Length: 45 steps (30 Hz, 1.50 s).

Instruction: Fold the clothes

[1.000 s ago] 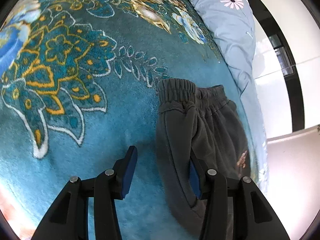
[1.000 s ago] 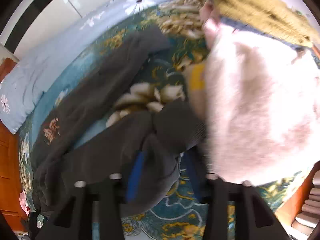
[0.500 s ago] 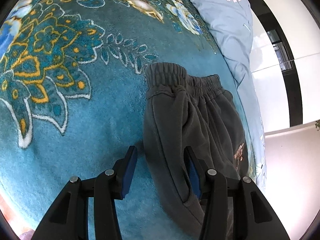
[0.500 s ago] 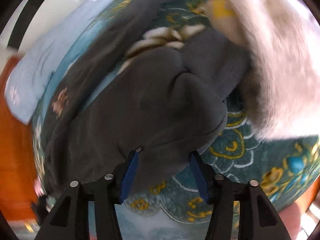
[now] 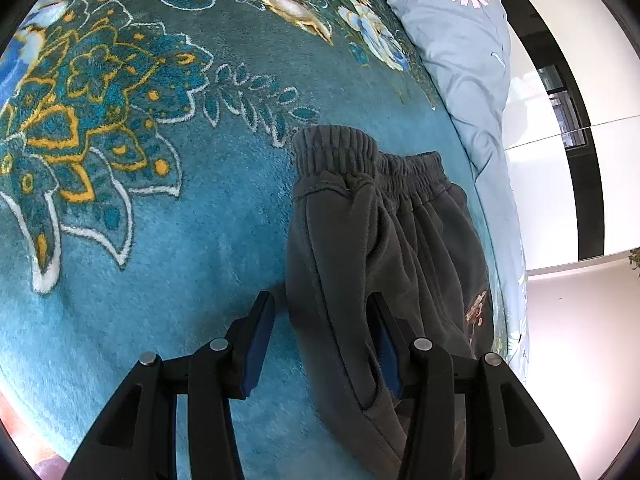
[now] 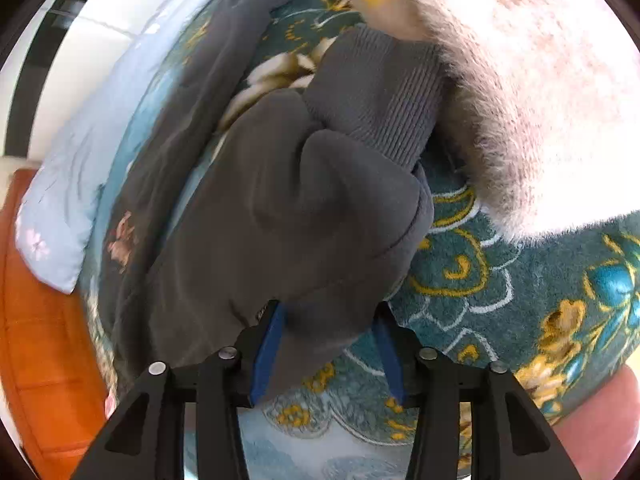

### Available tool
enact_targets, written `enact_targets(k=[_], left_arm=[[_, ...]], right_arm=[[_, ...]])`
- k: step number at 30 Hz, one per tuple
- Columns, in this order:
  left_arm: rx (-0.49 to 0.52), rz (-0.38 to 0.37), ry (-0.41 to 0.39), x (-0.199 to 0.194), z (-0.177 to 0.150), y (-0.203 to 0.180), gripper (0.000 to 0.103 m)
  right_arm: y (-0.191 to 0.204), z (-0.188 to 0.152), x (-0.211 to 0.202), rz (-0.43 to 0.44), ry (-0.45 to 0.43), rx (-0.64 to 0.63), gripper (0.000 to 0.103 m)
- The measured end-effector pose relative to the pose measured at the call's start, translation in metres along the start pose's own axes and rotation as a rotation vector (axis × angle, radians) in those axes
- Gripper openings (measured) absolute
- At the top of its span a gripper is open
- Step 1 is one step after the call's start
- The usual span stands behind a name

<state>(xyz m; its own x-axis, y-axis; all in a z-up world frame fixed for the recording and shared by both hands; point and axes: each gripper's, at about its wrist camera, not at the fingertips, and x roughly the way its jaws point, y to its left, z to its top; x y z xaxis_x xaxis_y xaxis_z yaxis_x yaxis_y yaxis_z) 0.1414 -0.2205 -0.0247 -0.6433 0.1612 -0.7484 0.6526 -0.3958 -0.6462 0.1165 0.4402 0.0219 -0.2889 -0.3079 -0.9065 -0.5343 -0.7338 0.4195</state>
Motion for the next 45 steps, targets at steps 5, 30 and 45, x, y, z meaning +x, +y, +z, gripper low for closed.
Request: enact_targets(k=[5,30,45], left_arm=[[0.000,0.004,-0.008,-0.002,0.002,-0.008,0.008],[0.136,-0.155,0.053,0.010,0.053,-0.155,0.007],[0.147,-0.179,0.076,0.058,0.083,-0.158,0.055]], right_arm=[[0.025,0.011,-0.029,0.088,-0.093,-0.053,0.016],[0.115,0.120,-0.108,0.170,-0.196,-0.154,0.010],[0.164,0.187,-0.035,0.091,-0.210,-0.128,0.061]])
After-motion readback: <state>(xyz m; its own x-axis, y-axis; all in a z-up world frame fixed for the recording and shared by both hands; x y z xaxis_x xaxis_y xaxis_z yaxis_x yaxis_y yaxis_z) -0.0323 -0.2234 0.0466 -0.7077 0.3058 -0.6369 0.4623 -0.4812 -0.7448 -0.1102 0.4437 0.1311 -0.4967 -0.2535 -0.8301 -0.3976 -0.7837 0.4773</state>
